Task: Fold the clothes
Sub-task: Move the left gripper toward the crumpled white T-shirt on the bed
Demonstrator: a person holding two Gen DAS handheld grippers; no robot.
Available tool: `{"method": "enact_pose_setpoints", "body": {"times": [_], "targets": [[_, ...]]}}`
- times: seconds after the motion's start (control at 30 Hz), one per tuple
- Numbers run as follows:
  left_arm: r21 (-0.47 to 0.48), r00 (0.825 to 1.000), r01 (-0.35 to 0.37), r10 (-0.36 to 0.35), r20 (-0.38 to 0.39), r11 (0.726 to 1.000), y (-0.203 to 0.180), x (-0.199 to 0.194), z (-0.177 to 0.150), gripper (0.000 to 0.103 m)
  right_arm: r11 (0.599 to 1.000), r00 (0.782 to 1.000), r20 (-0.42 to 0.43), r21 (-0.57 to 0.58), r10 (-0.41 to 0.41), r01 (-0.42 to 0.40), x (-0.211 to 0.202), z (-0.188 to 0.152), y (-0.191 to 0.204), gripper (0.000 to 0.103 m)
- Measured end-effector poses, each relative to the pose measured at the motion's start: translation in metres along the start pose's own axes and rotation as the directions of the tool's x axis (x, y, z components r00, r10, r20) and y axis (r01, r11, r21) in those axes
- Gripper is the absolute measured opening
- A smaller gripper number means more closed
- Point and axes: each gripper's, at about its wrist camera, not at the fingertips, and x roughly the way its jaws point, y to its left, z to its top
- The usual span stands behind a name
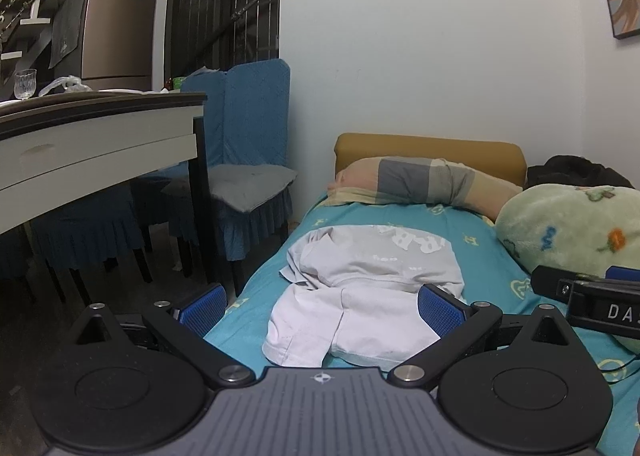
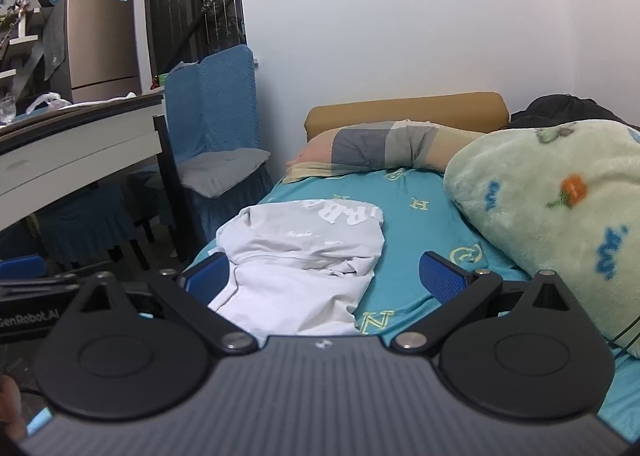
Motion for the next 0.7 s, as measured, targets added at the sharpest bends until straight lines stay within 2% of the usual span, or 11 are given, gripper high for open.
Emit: {"method": "enact_pose_setpoints", "body": {"times": [0.17,0.27,0.53,0.7], "targets": [[-0.007,0.999,0.023,-0.023,0.025,1.000,0.001,0.004,0.002,0.103,0.998,0.999,-0.023,0.053,0.026,-0.025,0.005,-0.001,-0.007,0.103],[0.008,0.998,0.010,-0.011,0.055,1.000,-0.001,-0.007,-0.003,0.103,0.999,1.000,-0.010,0.024,0.022,-0.022,0.001,0.003,-0.007,0.103],[0.016,0.999,0.006,-0.006,0.032,1.000,-0.006,-0.001,0.000,0.103,1.000,1.000,-0.006,0.008,0.013,-0.013,0.000,-0.001,0.005,0.103],[-0.021,0.999,0.027,-0.026,0.045,0.999,0.001,-0.003,0.000,0.103,1.000,1.000,-0.009,0.017,0.023,-0.023,0.000,0.002,0.003,0.103]]}}
